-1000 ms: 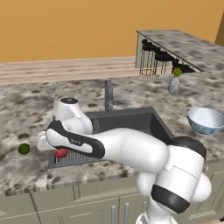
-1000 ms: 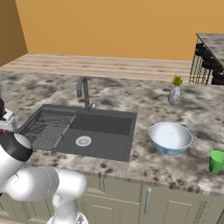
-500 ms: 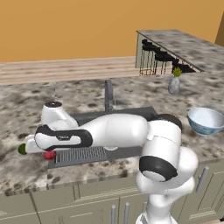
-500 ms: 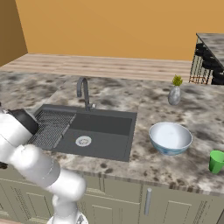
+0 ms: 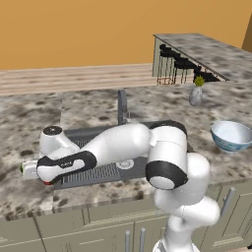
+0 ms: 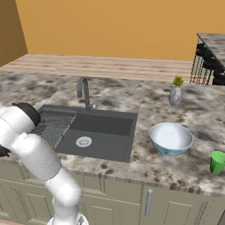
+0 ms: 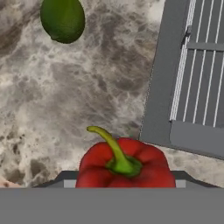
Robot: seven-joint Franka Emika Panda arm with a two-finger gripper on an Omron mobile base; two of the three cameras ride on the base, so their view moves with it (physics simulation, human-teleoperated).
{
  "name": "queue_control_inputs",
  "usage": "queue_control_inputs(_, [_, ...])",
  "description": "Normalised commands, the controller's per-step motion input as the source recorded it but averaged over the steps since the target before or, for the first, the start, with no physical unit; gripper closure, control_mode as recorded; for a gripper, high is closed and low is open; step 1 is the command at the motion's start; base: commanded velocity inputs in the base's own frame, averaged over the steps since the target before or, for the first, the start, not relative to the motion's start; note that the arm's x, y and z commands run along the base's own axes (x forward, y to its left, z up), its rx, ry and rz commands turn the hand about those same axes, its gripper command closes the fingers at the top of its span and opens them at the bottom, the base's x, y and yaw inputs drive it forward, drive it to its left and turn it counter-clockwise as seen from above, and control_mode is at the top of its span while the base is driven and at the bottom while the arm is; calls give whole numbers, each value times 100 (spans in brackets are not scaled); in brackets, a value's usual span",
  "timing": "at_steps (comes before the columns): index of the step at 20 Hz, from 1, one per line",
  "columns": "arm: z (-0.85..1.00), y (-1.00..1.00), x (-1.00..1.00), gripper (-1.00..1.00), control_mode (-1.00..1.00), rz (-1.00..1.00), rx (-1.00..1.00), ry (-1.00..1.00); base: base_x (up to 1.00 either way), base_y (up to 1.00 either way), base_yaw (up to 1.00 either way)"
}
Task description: Remove the bell pepper and lime from the sink. Then move the bowl and cup from the counter to the sink for washing.
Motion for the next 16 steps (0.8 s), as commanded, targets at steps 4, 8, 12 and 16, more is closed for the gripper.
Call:
queue_control_inputs(4, [-21,45,34,100,-100,0,-5,0,0,0,0])
queue_control_inputs(8, [-15,48,32,100,-100,0,-5,0,0,0,0])
queue_control_inputs(12, [-6,47,30,100,-100,0,-4,0,0,0,0])
queue_control_inputs(16, [-14,39,23,100,-100,0,-2,3,0,0,0])
